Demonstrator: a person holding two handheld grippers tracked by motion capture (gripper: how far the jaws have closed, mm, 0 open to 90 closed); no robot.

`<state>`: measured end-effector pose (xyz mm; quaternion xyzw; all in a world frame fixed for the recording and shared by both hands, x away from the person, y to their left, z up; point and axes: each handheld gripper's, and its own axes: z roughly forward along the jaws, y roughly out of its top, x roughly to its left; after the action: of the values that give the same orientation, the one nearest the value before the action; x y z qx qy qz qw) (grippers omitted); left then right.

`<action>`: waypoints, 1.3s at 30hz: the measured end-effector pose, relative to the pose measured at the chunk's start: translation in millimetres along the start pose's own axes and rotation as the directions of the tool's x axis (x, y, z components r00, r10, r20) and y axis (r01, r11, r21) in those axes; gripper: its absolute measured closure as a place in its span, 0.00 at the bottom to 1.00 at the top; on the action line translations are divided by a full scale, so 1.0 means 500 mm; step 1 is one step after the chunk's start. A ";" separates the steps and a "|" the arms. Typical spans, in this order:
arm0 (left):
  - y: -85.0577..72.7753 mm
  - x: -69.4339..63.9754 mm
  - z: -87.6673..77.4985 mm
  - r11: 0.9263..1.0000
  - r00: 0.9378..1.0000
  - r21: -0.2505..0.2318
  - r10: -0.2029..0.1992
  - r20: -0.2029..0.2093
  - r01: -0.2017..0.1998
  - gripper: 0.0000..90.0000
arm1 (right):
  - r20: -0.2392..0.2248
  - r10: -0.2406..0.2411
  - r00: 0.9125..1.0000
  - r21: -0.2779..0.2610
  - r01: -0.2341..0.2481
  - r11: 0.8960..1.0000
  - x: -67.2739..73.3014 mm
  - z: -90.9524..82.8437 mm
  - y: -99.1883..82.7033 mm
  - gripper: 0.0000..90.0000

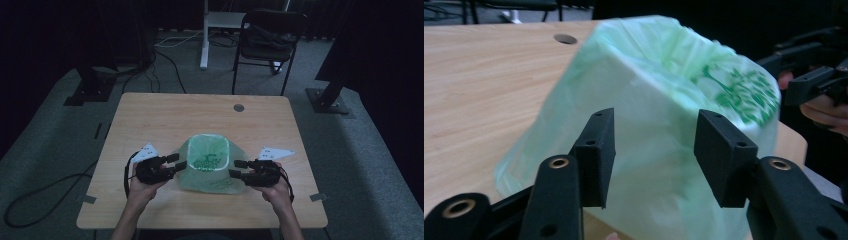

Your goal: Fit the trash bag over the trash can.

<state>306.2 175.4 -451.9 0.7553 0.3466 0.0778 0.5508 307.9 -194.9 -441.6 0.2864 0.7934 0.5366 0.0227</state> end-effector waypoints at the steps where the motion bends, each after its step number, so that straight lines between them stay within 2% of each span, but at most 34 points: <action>1: -0.002 -0.001 0.002 1.000 1.000 0.008 0.003 0.005 -0.003 0.57 | -0.012 -0.008 1.000 0.002 0.008 1.000 0.001 0.003 -0.001 0.56; 2: -0.004 -0.002 0.005 1.000 1.000 0.011 0.004 0.009 -0.004 0.56 | -0.015 -0.011 1.000 0.008 0.012 1.000 0.003 0.007 -0.001 0.56; 3: -0.006 -0.004 0.008 1.000 1.000 0.015 0.008 0.015 -0.009 0.56 | -0.015 -0.017 1.000 0.015 0.017 1.000 0.003 0.010 0.000 0.61; 4: -0.007 -0.006 0.011 1.000 1.000 0.022 0.018 0.020 -0.018 0.58 | -0.018 -0.022 1.000 0.026 0.023 0.999 0.004 0.014 0.000 0.70; 5: -0.007 -0.006 0.011 1.000 1.000 0.022 0.018 0.020 -0.018 0.65 | -0.018 -0.022 1.000 0.026 0.023 0.999 0.004 0.014 0.000 0.70; 6: -0.010 -0.014 0.015 0.998 0.998 0.033 0.054 0.013 -0.055 0.65 | -0.011 -0.030 0.999 0.041 0.030 0.999 0.005 0.017 0.001 0.77; 7: -0.010 -0.016 0.018 0.997 0.997 0.042 0.069 0.014 -0.070 0.83 | 0.025 -0.044 0.999 0.071 0.042 0.997 0.007 0.025 0.001 0.92; 9: -0.012 -0.016 0.020 0.996 0.997 0.049 0.074 0.017 -0.075 0.97 | 0.049 -0.041 0.998 0.097 0.036 0.995 0.004 0.031 -0.002 1.00; 12: -0.013 -0.009 0.016 0.995 0.997 0.066 0.076 -0.010 -0.075 1.00 | 0.072 -0.039 0.997 0.135 0.029 0.990 -0.001 0.034 -0.008 1.00; 15: -0.018 0.003 0.004 0.997 0.998 0.064 0.055 -0.035 -0.053 1.00 | 0.088 -0.028 0.996 0.150 0.015 0.989 -0.006 0.028 -0.013 1.00; 16: -0.019 0.007 -0.001 0.997 0.998 0.055 0.051 -0.043 -0.048 0.96 | 0.088 -0.023 0.996 0.152 0.009 0.988 -0.009 0.024 -0.014 1.00; 17: -0.018 0.010 -0.008 0.998 0.998 0.042 0.040 -0.049 -0.038 0.92 | 0.079 -0.018 0.997 0.149 0.006 0.989 -0.011 0.020 -0.014 0.92; 18: -0.016 0.014 -0.014 0.999 0.998 0.027 0.028 -0.052 -0.027 0.84 | 0.062 -0.012 0.998 0.136 0.003 0.991 -0.013 0.015 -0.013 0.81; 21: -0.002 0.018 -0.031 1.000 0.998 -0.019 0.022 -0.051 -0.023 0.73 | 0.019 -0.003 1.000 0.075 0.001 0.997 -0.015 -0.004 -0.007 0.68; 25: 0.027 0.014 -0.036 0.998 0.998 -0.055 0.032 -0.047 -0.034 0.64 | 0.014 0.002 1.000 -0.015 -0.002 1.000 -0.016 -0.029 0.003 0.62; 27: 0.042 0.011 -0.034 0.997 0.998 -0.060 0.048 -0.048 -0.051 0.63 | 0.027 0.006 1.000 -0.038 -0.005 0.999 -0.017 -0.038 0.005 0.61; 32: 0.076 0.003 -0.017 0.995 0.996 -0.057 0.082 -0.025 -0.083 0.62 | 0.078 0.026 0.997 -0.049 -0.022 0.999 -0.027 -0.049 -0.002 0.58; 34: 0.087 0.000 -0.006 0.994 0.995 -0.043 0.101 -0.021 -0.101 0.62 | 0.128 0.034 0.991 -0.025 -0.031 0.999 -0.033 -0.050 -0.008 0.57; 36: 0.097 -0.002 0.008 0.993 0.993 -0.022 0.118 -0.014 -0.118 0.61 | 0.196 0.047 0.979 0.013 -0.051 0.999 -0.039 -0.048 -0.014 0.57; 37: 0.102 -0.003 0.015 0.992 0.992 -0.010 0.125 -0.013 -0.126 0.61 | 0.216 0.051 0.975 0.025 -0.058 0.998 -0.042 -0.047 -0.017 0.57; 39: 0.109 -0.005 0.028 0.990 0.990 0.005 0.138 -0.001 -0.138 0.61 | 0.217 0.065 0.974 0.032 -0.073 0.997 -0.048 -0.046 -0.024 0.57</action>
<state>335.3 154.7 -408.4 0.7788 0.2938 0.1152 0.5421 314.8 -228.6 -448.7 0.3708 0.7864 0.4868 0.0843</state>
